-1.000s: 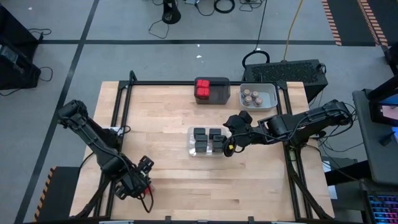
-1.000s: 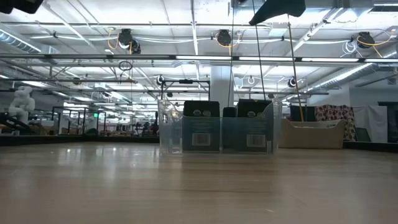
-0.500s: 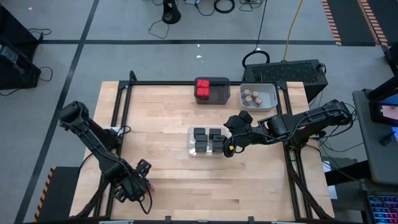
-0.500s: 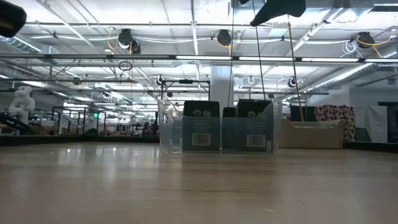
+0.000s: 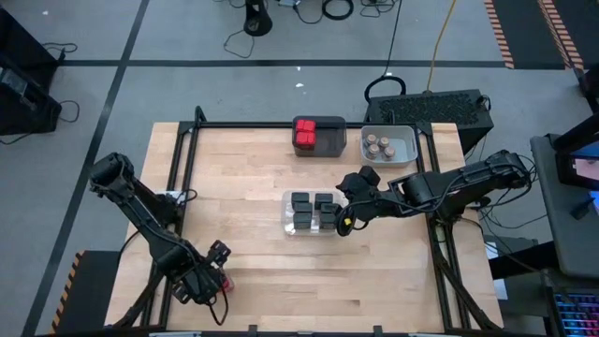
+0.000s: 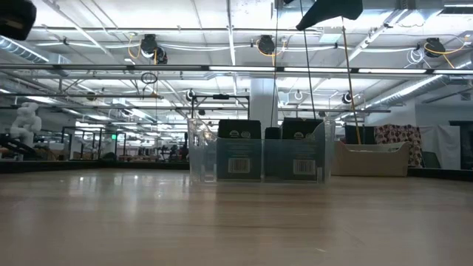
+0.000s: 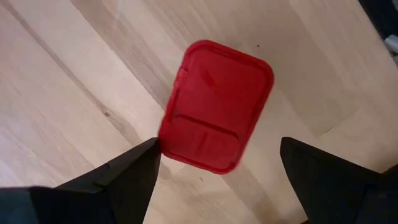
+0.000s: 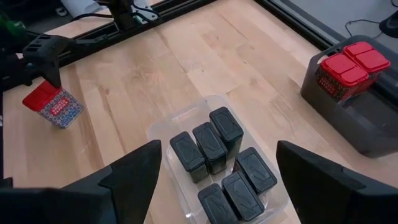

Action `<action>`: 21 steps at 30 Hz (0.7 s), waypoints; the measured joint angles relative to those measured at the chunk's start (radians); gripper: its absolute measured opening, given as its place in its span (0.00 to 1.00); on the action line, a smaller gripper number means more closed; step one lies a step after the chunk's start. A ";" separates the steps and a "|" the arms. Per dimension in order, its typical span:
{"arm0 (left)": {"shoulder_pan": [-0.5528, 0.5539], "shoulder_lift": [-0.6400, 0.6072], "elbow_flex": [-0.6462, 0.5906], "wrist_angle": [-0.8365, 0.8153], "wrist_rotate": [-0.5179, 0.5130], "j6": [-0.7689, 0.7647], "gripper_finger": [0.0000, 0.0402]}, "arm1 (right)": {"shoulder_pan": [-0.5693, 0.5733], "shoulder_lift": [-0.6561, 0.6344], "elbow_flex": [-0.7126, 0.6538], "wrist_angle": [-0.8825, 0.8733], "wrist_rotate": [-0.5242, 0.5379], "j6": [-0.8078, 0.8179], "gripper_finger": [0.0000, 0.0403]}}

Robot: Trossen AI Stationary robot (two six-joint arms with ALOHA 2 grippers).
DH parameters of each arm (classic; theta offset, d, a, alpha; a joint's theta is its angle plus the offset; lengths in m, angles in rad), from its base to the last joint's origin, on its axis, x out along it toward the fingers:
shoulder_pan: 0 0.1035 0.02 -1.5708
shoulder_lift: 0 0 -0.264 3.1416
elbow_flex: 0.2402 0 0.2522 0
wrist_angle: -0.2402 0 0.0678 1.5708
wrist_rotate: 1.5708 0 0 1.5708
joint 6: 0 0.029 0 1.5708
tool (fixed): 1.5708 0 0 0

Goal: Sort spices by type
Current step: Put the red seasoning can into the black bin

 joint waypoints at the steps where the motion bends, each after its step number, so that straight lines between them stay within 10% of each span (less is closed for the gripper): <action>1: 0.000 0.000 0.000 0.001 -0.007 0.024 0.83 | 0.000 0.000 0.000 0.000 0.000 0.000 0.75; 21: 0.003 0.000 -0.077 0.199 -0.022 0.152 0.83 | 0.000 0.000 0.000 0.002 -0.015 0.001 0.75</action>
